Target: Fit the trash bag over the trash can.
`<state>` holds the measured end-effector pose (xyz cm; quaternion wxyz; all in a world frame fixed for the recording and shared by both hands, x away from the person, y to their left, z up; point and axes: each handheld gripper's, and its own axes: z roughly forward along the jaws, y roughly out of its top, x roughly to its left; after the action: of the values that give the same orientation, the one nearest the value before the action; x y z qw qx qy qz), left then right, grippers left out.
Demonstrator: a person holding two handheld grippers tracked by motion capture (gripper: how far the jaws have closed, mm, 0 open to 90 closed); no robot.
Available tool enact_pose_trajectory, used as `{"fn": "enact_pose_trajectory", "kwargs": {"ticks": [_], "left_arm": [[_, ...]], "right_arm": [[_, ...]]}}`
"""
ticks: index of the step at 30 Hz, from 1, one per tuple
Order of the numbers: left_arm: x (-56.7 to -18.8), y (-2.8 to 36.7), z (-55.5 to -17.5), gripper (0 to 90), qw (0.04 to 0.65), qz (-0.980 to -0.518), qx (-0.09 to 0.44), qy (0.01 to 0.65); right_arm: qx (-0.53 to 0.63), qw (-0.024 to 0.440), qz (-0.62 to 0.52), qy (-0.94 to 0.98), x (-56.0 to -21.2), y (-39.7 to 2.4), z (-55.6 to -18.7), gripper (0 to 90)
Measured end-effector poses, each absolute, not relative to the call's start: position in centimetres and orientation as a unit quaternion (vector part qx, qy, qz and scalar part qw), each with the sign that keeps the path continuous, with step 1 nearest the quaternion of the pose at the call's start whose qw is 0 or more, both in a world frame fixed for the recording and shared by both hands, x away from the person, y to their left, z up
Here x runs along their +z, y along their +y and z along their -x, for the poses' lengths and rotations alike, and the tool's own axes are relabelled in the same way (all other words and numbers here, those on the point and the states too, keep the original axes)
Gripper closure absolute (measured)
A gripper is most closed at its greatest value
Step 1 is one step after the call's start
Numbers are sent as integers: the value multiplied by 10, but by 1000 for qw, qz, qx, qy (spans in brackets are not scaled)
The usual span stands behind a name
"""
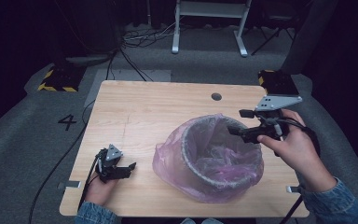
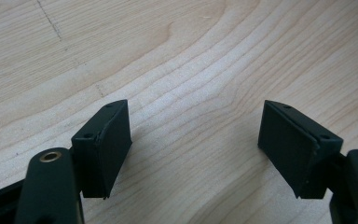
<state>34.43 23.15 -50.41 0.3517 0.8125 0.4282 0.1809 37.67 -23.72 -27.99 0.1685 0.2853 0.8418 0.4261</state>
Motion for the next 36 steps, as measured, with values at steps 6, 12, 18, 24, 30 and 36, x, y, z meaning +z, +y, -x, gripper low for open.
{"fn": "enact_pose_trajectory", "kwargs": {"ticks": [6,12,18,24,30,36], "left_arm": [[-504,231,-343,249,353,-812,180,428],[-504,235,-341,248,354,-820,175,414],[-504,239,-339,248,357,-825,171,403],[-504,239,-339,246,358,-825,170,402],[-504,239,-339,245,357,-826,171,402],[-504,239,-339,246,357,-826,171,402]], "right_arm": [[412,178,-299,842,-279,-262,-370,260],[409,188,-323,832,-277,-288,-363,260],[398,190,-352,825,-281,-315,-357,260],[399,190,-372,817,-290,-336,-351,260],[392,186,-386,814,-305,-354,-349,253],[406,179,-384,810,-330,-363,-349,238]]}}
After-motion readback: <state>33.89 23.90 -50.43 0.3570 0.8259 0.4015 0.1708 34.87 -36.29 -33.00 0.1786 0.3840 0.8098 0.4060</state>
